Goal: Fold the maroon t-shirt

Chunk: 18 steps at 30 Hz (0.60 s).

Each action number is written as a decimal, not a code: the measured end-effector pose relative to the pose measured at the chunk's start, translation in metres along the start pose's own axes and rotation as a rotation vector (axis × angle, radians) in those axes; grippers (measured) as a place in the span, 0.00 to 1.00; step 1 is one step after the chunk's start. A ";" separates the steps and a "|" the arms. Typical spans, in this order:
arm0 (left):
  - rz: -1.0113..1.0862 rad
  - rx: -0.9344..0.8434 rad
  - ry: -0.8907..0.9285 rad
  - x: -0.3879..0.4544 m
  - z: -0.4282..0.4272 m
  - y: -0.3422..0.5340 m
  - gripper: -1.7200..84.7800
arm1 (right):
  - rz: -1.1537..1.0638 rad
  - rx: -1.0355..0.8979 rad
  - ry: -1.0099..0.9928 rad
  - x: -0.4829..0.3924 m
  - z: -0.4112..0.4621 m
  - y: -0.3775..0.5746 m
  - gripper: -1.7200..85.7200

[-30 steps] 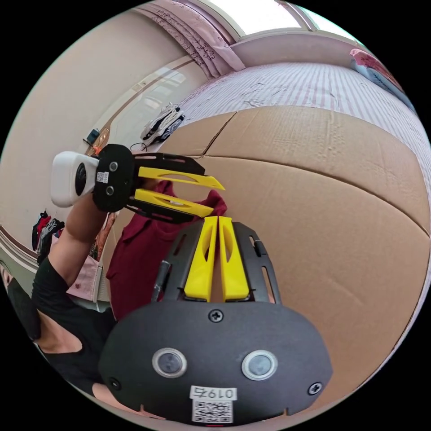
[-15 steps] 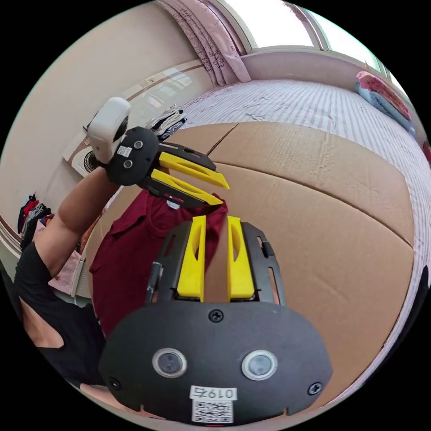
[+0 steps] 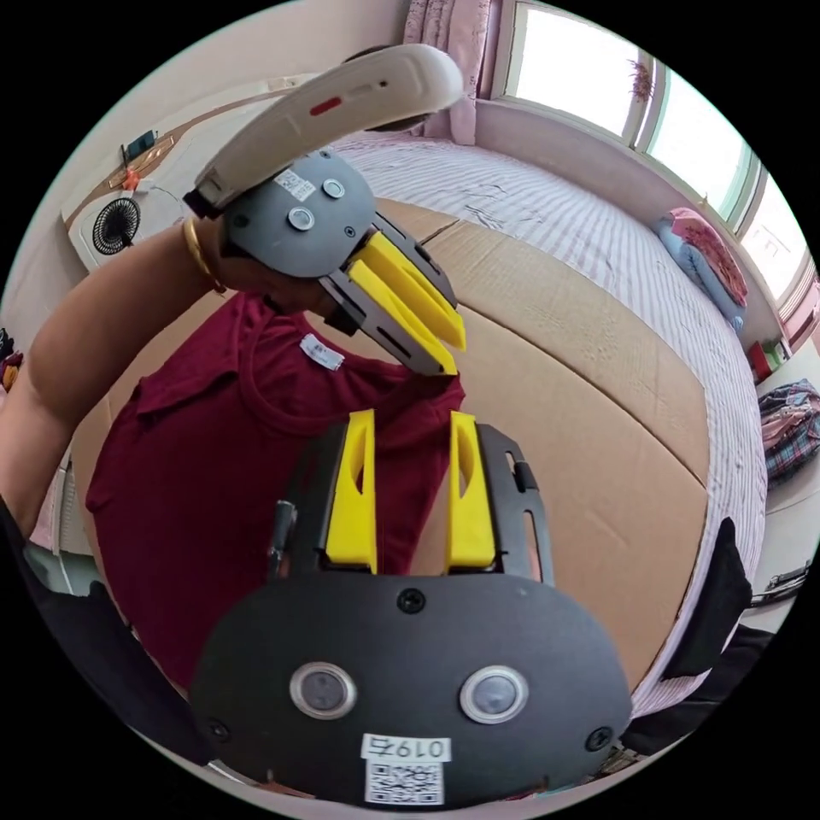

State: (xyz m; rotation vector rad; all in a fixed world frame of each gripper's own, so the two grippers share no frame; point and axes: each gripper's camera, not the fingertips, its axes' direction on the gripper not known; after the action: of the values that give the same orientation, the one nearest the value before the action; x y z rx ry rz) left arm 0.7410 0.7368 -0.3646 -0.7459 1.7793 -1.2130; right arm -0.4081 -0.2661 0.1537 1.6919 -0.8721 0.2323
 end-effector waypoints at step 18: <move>0.027 0.091 0.022 -0.017 -0.012 0.038 0.09 | 0.138 0.025 0.096 -0.057 -0.011 0.006 0.04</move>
State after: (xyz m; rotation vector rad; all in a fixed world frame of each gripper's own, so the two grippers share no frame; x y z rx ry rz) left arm 0.7377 0.7691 -0.3924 -0.6563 1.7348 -1.2795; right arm -0.4493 -0.2322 0.1293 1.6317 -0.9181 0.4158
